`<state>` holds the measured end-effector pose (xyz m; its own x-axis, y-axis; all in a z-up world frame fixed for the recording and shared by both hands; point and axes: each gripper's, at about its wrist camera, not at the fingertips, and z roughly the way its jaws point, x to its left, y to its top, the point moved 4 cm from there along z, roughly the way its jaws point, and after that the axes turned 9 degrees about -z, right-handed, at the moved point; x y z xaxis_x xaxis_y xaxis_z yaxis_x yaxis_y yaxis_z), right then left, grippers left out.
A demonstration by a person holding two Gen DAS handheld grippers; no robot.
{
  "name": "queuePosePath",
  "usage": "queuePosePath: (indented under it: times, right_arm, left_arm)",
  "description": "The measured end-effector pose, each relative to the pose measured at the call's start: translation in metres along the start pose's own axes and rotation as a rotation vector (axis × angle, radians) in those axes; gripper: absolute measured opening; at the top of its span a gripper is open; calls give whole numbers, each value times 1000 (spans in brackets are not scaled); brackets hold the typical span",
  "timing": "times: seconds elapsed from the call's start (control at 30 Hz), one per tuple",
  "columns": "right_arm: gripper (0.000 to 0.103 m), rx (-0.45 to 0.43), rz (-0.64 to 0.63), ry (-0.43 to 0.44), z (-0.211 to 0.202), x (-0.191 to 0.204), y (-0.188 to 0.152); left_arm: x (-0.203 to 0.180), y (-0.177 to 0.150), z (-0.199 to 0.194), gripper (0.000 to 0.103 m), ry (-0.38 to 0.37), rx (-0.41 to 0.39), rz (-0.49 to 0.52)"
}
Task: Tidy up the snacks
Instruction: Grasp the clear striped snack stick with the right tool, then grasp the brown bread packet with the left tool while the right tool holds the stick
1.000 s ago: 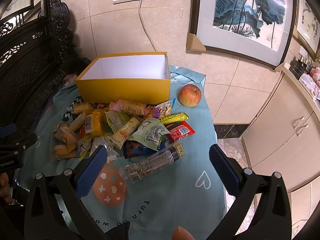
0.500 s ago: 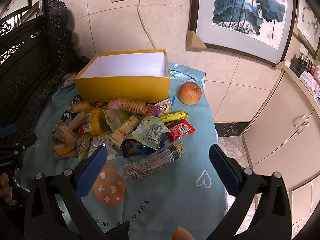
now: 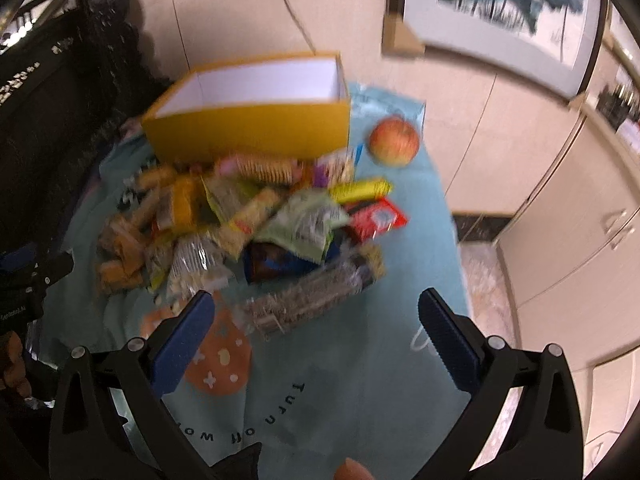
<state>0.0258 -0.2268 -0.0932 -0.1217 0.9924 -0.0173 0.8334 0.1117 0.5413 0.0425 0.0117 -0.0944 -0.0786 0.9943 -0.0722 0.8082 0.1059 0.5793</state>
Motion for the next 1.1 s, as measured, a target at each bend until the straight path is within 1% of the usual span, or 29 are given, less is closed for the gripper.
queuePosePath:
  times: [0.07, 0.17, 0.37, 0.4, 0.47, 0.57, 0.6, 0.63, 0.67, 0.7, 0.73, 0.77, 0.8, 0.87, 0.93, 1.0, 1.1]
  right_arm:
    - [102, 54, 23, 20, 21, -3, -5]
    - [102, 106, 66, 30, 47, -9, -10]
    - [102, 170, 124, 37, 91, -12, -3]
    - [100, 183, 119, 43, 98, -8, -1]
    - [89, 199, 93, 48, 109, 0, 2]
    - [87, 218, 21, -14, 122, 12, 6]
    - [84, 216, -3, -45, 123, 14, 7]
    - [69, 221, -36, -98, 122, 14, 6]
    - [59, 215, -58, -106, 121, 15, 7]
    - [53, 211, -79, -121, 119, 14, 6]
    - [43, 208, -95, -124, 116, 14, 5]
    - [37, 208, -109, -116, 113, 12, 4]
    - [35, 205, -121, -105, 110, 11, 2]
    - [30, 202, -145, -99, 104, 8, -3]
    - [27, 192, -143, -77, 98, 4, -10]
    - [26, 178, -126, -45, 89, 0, -17]
    - [25, 166, -124, -26, 82, -6, -27]
  left_arm:
    - [-2, -2, 17, 101, 9, 16, 19]
    - [-9, -1, 40, 101, 23, 35, 41]
    - [-23, 9, 88, 101, 40, 40, 64]
    - [-23, 9, 95, 101, 48, 44, 65]
    - [-21, 9, 111, 101, 50, 50, 64]
    - [-21, 6, 121, 101, 17, 21, 68]
    - [-22, 5, 123, 98, 9, 17, 73]
    - [-24, 4, 120, 81, -32, 4, 87]
    - [-26, 4, 118, 39, -74, -7, 101]
    - [-31, 1, 115, 11, -167, 8, 126]
    - [-32, -2, 115, 0, -184, 30, 136]
    - [-30, -6, 114, 0, -187, 30, 144]
    - [-27, -10, 113, 0, -212, 40, 143]
    - [-19, -16, 111, 0, -240, 54, 113]
    - [-9, -19, 105, 0, -279, 47, 64]
    - [-4, -19, 102, 0, -295, 44, 44]
    - [-3, -15, 105, 0, -274, 40, 49]
